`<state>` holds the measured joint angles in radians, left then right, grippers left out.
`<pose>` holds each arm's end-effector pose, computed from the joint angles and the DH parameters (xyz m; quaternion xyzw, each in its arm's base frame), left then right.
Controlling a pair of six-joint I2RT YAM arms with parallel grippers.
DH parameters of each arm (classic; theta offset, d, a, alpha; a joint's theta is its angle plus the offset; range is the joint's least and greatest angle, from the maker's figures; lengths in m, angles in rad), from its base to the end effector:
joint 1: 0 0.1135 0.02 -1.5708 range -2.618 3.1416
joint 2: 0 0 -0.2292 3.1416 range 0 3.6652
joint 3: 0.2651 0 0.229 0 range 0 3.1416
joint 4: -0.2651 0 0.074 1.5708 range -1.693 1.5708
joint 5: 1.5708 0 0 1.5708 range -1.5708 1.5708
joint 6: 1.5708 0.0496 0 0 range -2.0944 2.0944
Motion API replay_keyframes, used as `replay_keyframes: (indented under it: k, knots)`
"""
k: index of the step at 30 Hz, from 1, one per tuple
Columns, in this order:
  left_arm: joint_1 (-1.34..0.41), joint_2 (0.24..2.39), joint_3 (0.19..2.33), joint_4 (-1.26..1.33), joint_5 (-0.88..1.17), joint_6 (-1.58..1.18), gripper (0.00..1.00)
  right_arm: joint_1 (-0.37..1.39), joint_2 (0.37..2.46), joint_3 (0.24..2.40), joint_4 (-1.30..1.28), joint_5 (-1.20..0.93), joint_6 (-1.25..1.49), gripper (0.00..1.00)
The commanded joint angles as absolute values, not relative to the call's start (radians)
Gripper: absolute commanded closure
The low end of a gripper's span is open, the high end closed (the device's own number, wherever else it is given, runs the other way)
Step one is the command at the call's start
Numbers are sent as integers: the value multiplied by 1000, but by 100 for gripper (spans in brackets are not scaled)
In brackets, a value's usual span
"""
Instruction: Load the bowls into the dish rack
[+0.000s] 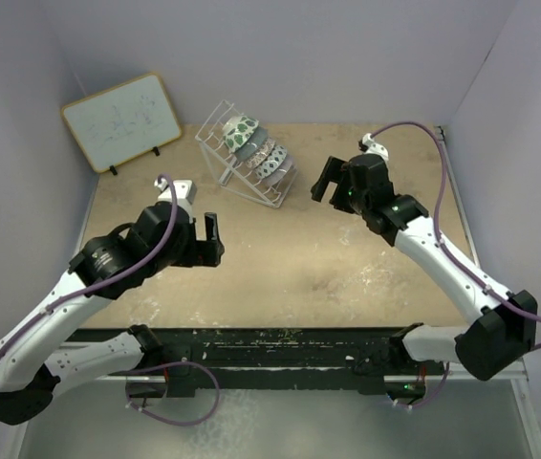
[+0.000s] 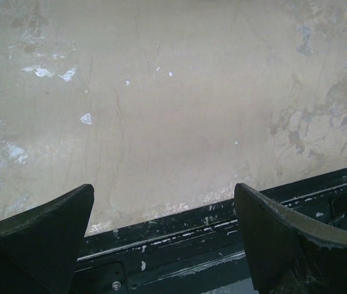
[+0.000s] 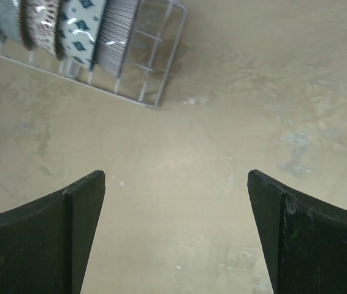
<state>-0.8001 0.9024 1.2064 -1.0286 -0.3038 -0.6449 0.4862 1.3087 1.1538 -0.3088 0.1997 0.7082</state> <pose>0.1233 -0.1057 0.3364 0.0079 0.9034 -0.1649 0.3957 0.2680 0.1305 0.3052 0.1458 0.8354 0.2240 0.4802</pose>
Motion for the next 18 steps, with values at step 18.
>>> replay_keyframes:
  k: [18]
  knots:
    - [-804,894,1211,-1056,-481,-788,1,486,1094,1026,-462,343,634,0]
